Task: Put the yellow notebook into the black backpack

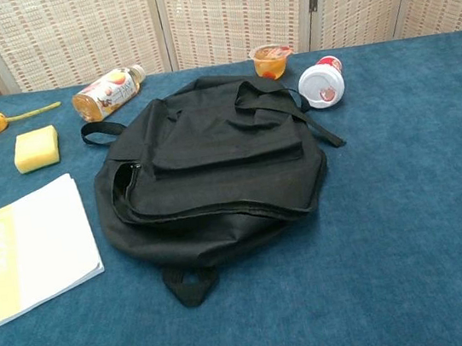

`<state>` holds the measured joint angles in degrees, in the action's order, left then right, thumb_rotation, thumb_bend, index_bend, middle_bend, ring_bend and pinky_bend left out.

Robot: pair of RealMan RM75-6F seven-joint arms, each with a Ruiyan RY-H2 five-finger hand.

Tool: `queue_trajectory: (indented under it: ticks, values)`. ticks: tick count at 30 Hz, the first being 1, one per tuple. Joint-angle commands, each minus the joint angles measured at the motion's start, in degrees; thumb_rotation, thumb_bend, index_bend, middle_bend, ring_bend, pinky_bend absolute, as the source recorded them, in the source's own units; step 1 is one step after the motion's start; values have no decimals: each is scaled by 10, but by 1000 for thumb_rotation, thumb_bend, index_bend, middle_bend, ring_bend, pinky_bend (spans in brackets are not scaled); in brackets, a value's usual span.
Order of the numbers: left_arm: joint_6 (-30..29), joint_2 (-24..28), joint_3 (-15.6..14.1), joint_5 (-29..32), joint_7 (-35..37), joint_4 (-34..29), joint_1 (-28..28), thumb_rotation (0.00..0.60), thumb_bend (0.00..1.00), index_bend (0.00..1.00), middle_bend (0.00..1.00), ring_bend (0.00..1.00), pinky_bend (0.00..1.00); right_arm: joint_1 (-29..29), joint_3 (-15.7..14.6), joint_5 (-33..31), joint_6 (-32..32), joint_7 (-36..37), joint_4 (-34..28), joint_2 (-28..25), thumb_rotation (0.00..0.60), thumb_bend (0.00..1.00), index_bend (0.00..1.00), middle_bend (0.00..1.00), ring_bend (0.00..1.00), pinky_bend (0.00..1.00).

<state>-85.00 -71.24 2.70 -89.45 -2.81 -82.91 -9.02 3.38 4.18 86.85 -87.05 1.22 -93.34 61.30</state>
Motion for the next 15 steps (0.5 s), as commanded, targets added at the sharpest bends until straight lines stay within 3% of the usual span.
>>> queue_trajectory:
  ticks: [1,5,15]
  values:
    - [8,-16,-8,-19,27,22,-11,600,113,241,261,208,138,0,0,3,-1,2,-2,-3,600,70,0,38,35,25]
    - [32,-30,-17,-34,55,45,-29,600,127,245,263,209,142,1,-2,8,-1,5,-4,-5,600,72,0,38,36,25]
    - [109,-64,-25,-30,45,99,-73,600,116,204,251,181,126,-4,-5,10,-5,12,-3,-5,600,73,0,38,36,25]
